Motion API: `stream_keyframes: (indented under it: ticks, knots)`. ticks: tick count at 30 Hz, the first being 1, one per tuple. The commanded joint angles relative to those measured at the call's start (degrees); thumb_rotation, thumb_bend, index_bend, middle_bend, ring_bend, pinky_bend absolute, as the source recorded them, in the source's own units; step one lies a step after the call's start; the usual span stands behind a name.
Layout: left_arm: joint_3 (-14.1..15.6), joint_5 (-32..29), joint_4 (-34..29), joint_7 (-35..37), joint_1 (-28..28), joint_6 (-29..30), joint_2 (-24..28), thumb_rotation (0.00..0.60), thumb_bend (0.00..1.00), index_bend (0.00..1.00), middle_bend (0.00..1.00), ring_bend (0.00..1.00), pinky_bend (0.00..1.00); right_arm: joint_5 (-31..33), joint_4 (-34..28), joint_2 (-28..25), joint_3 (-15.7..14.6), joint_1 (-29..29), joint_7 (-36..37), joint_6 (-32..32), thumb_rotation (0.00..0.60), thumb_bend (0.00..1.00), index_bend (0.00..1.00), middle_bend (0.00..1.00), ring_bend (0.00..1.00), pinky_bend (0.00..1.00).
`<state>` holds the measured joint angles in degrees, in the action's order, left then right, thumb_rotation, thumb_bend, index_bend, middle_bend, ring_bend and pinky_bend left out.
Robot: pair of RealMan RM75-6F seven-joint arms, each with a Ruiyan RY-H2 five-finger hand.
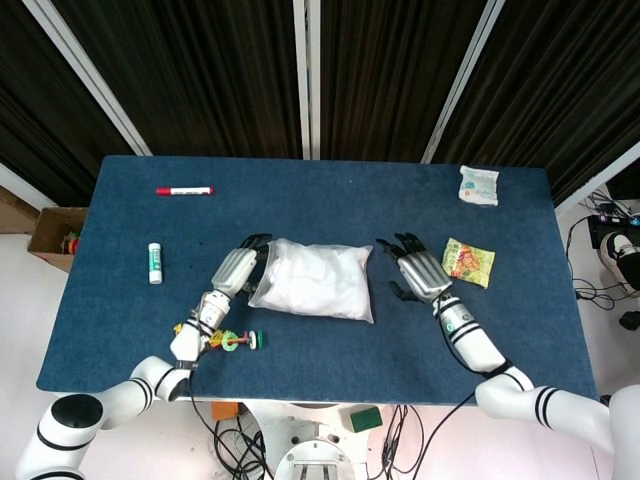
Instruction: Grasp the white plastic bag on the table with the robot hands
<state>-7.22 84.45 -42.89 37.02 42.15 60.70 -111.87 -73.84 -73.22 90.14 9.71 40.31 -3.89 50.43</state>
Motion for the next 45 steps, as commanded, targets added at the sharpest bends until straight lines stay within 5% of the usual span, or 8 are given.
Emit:
stream_keyframes:
  ticks: [1, 8, 15, 30, 38, 45]
  knots:
    - [-0.04, -0.26, -0.92, -0.98, -0.11, -0.19, 0.45, 0.600, 0.56, 0.78, 0.40, 0.11, 0.10, 0.59, 4.36, 1.50, 1.80, 4.24, -4.18, -3.17, 0.600, 0.37, 0.14, 0.25, 0.01, 0.04]
    - [-0.17, -0.83, -2.29, -2.60, -0.38, -0.57, 0.89, 0.600, 0.56, 0.78, 0.40, 0.11, 0.09, 1.60, 15.98, 9.11, 2.63, 11.25, -9.82, -8.63, 0.600, 0.36, 0.28, 0.26, 0.02, 0.04]
    - [-0.13, -1.12, -3.18, -3.68, -0.72, -0.74, 1.42, 0.600, 0.56, 0.78, 0.40, 0.11, 0.09, 1.20, 24.87, 14.64, 1.92, 12.93, -8.09, -9.47, 0.600, 0.36, 0.39, 0.29, 0.04, 0.04]
    - [-0.08, -1.26, -3.46, -4.05, -1.10, -0.78, 1.50, 0.600, 0.56, 0.78, 0.39, 0.11, 0.10, -2.34, 32.76, 18.69, 1.01, 14.53, -0.50, -8.34, 0.600, 0.37, 0.54, 0.36, 0.09, 0.08]
    - [-0.08, -1.56, -2.74, -3.88, -1.67, -0.68, 1.68, 0.600, 0.56, 0.78, 0.39, 0.11, 0.09, -4.35, 35.25, 19.17, -0.03, 14.20, 2.34, -6.45, 0.600, 0.47, 0.74, 0.46, 0.14, 0.12]
    - [0.52, -1.55, -4.23, -3.92, -3.79, 1.07, 4.16, 0.600, 0.56, 0.78, 0.39, 0.11, 0.09, -6.17, 33.71, 15.91, -1.49, 11.74, 5.66, -3.36, 0.600, 0.54, 0.75, 0.46, 0.15, 0.13]
